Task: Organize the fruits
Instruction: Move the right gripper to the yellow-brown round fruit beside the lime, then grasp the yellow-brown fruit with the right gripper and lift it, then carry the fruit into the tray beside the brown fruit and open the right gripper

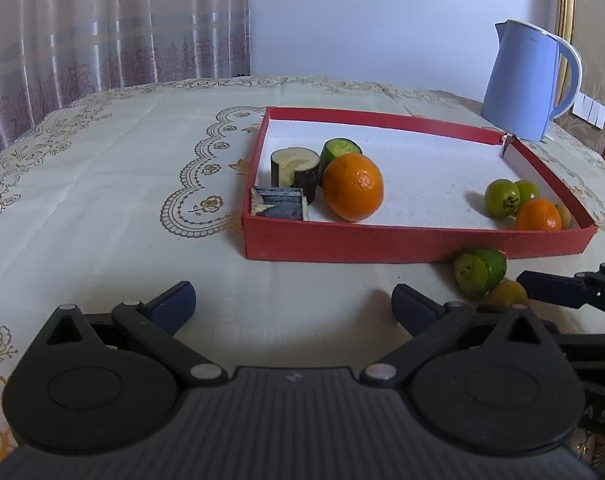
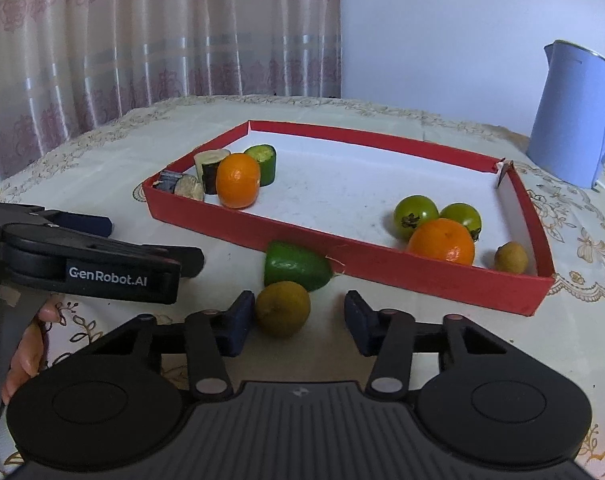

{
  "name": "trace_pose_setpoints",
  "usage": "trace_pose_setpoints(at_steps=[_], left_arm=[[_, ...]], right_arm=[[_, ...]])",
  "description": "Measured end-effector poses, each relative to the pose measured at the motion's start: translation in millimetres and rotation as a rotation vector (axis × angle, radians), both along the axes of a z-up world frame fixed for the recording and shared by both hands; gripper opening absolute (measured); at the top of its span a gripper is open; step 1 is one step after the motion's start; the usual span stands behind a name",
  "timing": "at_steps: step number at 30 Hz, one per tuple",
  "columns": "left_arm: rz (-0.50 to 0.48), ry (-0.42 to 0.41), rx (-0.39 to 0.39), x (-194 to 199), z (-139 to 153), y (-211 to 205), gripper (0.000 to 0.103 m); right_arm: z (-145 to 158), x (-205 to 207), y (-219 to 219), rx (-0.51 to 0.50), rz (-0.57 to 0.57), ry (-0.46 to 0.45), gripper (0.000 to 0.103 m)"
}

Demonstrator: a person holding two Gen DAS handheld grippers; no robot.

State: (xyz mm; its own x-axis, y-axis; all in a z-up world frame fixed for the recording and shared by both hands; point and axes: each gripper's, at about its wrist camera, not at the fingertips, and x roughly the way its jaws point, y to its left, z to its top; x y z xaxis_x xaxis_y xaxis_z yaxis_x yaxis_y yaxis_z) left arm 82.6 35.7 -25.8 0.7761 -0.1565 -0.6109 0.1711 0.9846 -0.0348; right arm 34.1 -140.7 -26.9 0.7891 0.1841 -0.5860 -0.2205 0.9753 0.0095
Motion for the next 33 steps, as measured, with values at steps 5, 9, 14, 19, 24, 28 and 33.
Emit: trace_pose_setpoints(at_steps=[5,9,14,19,24,28,33], left_arm=[[0.000,0.000,0.004,-0.1,-0.4,0.4,0.103],[0.000,0.000,0.004,-0.2,-0.3,0.4,0.103],[0.000,0.000,0.004,-0.1,-0.3,0.3,0.103],[0.000,0.000,0.004,-0.1,-0.3,0.3,0.103],[0.000,0.000,0.004,-0.2,-0.3,0.4,0.103],[0.000,0.000,0.004,-0.1,-0.4,0.3,0.103],[0.000,0.000,0.005,-0.1,-0.4,0.7,0.103]], right_arm=[[-0.3,-5.4,-3.5,0.010,-0.014,-0.011,0.028],[-0.1,-5.5,-12.6,0.047,-0.055,-0.009,0.028],[2.7,-16.0,-19.3,0.022,-0.088,-0.045,0.028],[9.8,-22.2,-32.4,-0.001,-0.124,-0.077,0.028],[22.7,-19.3,-48.8,-0.012,-0.176,-0.126,0.028],[30.3,-8.3,-63.5,-0.014,-0.228,-0.151,0.028],[34.5,17.8,-80.2,-0.030,-0.288,-0.155,0.028]])
